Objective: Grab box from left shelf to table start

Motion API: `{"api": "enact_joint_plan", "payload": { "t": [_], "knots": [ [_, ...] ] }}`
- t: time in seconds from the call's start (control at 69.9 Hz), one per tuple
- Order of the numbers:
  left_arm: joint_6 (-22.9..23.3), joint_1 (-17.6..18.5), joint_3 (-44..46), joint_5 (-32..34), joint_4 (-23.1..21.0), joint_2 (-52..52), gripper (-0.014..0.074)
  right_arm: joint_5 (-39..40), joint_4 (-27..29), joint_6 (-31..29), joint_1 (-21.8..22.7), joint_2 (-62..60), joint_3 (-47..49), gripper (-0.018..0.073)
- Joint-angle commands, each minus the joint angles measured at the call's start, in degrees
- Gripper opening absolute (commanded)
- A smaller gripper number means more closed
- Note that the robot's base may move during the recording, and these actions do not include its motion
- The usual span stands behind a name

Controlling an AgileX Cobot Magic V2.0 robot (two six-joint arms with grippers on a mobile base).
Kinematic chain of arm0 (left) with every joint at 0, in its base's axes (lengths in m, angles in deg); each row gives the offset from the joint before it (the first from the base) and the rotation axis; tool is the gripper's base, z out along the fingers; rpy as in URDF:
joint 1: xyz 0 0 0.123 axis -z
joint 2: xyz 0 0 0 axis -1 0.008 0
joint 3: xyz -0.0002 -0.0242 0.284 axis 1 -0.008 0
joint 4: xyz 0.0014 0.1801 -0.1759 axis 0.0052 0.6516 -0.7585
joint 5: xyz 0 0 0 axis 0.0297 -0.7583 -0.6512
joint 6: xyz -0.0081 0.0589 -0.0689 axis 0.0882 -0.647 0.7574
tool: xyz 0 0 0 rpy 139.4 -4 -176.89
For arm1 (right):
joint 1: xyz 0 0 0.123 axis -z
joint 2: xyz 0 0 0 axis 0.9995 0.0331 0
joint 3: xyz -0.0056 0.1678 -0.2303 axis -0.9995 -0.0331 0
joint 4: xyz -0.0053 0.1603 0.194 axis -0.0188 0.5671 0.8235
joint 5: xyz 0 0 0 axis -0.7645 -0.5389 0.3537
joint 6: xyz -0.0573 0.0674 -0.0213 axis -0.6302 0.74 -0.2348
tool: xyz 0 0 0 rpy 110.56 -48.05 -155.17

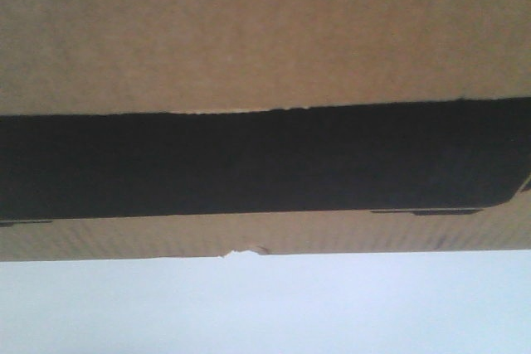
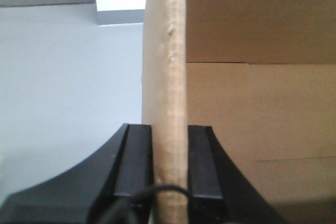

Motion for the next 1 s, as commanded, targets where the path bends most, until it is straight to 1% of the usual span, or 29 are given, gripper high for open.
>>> {"api": "enact_joint_plan", "payload": {
  "t": [0.0, 0.987],
  "knots": [
    [0.3, 0.3, 2.2, 7.2, -4.4, -0.4, -0.0102, 8.3, -1.5, -0.5, 0.1, 0.1, 2.2, 0.0057],
    [0.3, 0.3, 2.2, 7.2, -4.4, -0.4, -0.0102, 8.3, -1.5, -0.5, 0.1, 0.1, 2.2, 0.0057]
  ]
}}
